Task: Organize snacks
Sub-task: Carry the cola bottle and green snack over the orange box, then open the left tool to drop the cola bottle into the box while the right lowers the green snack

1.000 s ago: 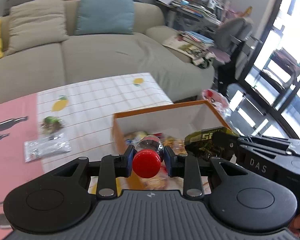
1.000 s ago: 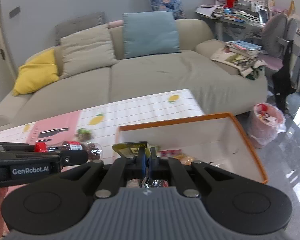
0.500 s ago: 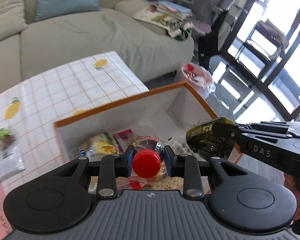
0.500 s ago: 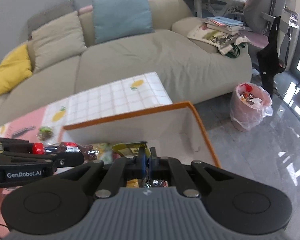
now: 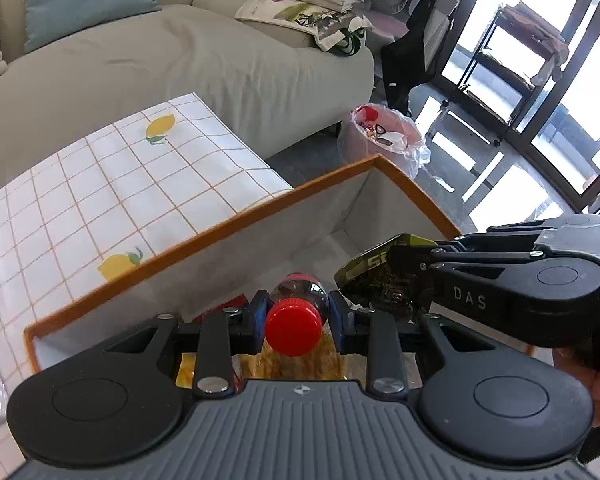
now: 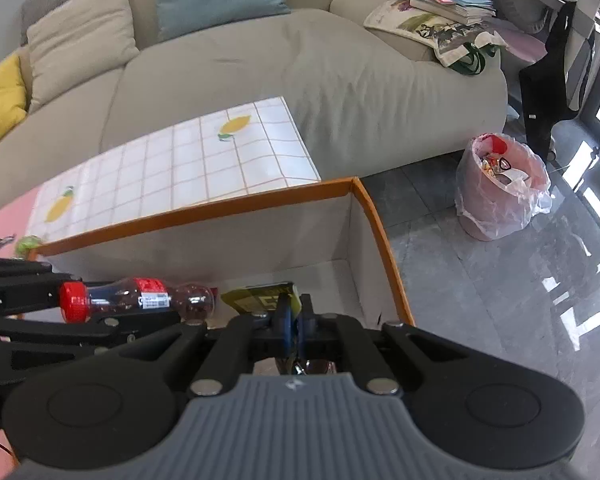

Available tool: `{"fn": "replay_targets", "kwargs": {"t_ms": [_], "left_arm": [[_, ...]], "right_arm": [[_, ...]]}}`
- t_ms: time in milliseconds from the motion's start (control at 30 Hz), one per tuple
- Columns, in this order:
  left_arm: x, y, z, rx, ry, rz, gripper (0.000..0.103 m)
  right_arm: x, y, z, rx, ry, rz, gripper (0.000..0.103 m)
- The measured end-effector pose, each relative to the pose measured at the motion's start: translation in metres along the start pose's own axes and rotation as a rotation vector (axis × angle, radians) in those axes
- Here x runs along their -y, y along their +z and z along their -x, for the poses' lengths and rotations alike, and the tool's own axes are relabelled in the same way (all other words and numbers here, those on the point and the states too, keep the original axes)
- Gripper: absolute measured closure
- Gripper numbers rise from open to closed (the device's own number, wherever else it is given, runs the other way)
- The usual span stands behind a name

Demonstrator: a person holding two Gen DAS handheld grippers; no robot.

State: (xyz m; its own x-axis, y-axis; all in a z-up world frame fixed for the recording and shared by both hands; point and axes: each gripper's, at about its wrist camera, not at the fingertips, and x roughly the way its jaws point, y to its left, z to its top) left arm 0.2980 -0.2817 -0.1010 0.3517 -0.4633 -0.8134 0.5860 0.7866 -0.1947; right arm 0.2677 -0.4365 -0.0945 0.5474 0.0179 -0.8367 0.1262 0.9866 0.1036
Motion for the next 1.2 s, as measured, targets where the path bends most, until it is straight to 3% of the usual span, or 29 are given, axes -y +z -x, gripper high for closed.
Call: {"fn": "replay_targets", "kwargs": {"t_ms": [200, 500, 567, 633, 1000, 1100, 1200], "left_arm": [[0.007, -0.001, -0.021, -0.006, -0.005, -0.063, 0.069], [0.006, -0.009, -0.037, -0.073, 0.007, -0.072, 0.068], [0.006, -0.008, -0.033, -0.072, 0.009, -0.077, 0.048], [0.006, -0.007, -0.028, -0.068, 0.004, -0.077, 0.037], [-0.008, -0.024, 0.018, -0.071, 0.030, -0.056, 0.032], [-0.012, -0.033, 0.032, -0.050, 0.047, -0.033, 0.031], [-0.014, -0.041, 0.047, -0.026, 0.050, -0.021, 0.031]], "right_arm": [[0.008, 0.008, -0.021, -0.007, -0.008, -0.032, 0.103], [0.006, 0.009, -0.033, -0.033, -0.006, -0.016, 0.102], [0.005, 0.009, -0.035, -0.048, 0.012, -0.024, 0.102], [0.004, 0.008, -0.037, -0.061, 0.028, -0.035, 0.101], [-0.008, 0.004, -0.053, -0.117, -0.008, -0.038, 0.100], [-0.011, 0.004, -0.057, -0.142, -0.008, -0.042, 0.097], [-0.015, 0.003, -0.058, -0.160, 0.013, -0.050, 0.086]]}}
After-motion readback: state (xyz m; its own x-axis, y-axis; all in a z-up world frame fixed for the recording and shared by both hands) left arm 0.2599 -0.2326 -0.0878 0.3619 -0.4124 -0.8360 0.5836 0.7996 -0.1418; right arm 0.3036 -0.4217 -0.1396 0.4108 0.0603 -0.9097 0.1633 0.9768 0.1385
